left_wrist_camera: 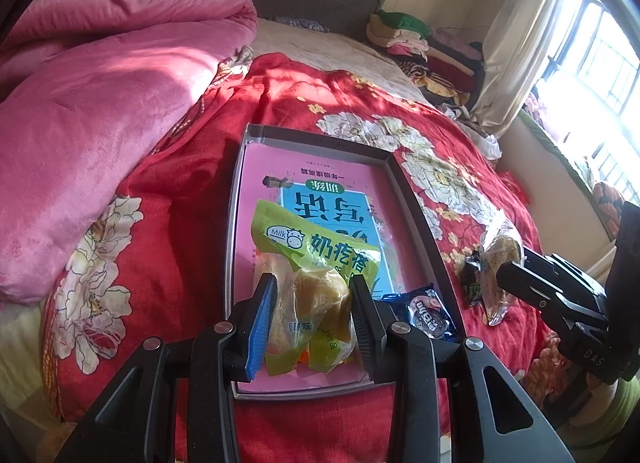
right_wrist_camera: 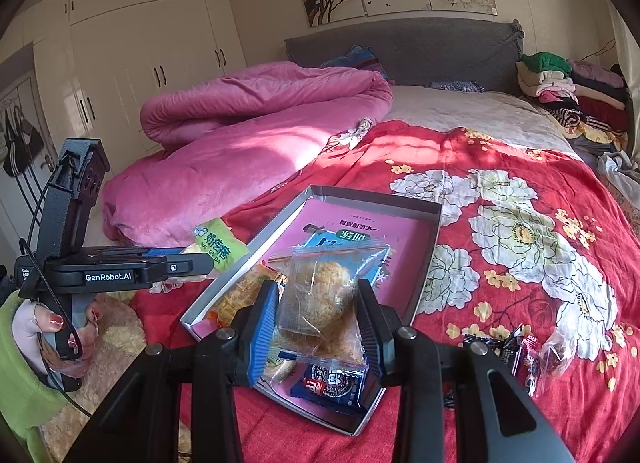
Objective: Organize snacks
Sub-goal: 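Lower the green bag onto the tray with the left tool while the right tool lowers the bread bag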
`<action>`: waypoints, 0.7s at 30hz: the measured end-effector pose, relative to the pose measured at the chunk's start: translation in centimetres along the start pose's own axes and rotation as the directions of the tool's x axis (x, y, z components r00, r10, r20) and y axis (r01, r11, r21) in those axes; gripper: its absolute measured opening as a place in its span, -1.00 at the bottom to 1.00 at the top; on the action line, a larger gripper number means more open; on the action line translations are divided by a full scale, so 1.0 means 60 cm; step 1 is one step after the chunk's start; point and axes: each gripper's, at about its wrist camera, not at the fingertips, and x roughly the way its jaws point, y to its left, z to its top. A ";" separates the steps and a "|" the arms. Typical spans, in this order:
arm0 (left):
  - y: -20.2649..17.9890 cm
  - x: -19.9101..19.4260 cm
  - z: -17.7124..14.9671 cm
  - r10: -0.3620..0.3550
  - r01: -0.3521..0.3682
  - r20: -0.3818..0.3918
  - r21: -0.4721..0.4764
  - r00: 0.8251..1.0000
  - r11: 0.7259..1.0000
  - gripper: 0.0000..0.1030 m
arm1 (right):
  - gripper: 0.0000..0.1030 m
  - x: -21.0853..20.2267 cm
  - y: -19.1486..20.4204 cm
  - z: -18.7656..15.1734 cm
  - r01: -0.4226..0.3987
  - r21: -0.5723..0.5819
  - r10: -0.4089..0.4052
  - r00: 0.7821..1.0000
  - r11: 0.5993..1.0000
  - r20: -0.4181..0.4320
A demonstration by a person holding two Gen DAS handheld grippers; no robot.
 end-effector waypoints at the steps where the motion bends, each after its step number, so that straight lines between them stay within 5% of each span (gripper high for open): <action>1: -0.001 0.002 -0.001 0.000 0.000 -0.005 0.002 1.000 1.000 -0.25 | -0.23 0.004 0.002 0.000 -0.004 -0.002 0.004 1.000 1.000 -0.005; 21: -0.013 0.057 -0.011 -0.001 0.004 -0.091 0.039 0.996 0.999 -0.25 | -0.23 0.067 -0.001 -0.034 -0.011 0.015 0.013 0.994 1.000 -0.106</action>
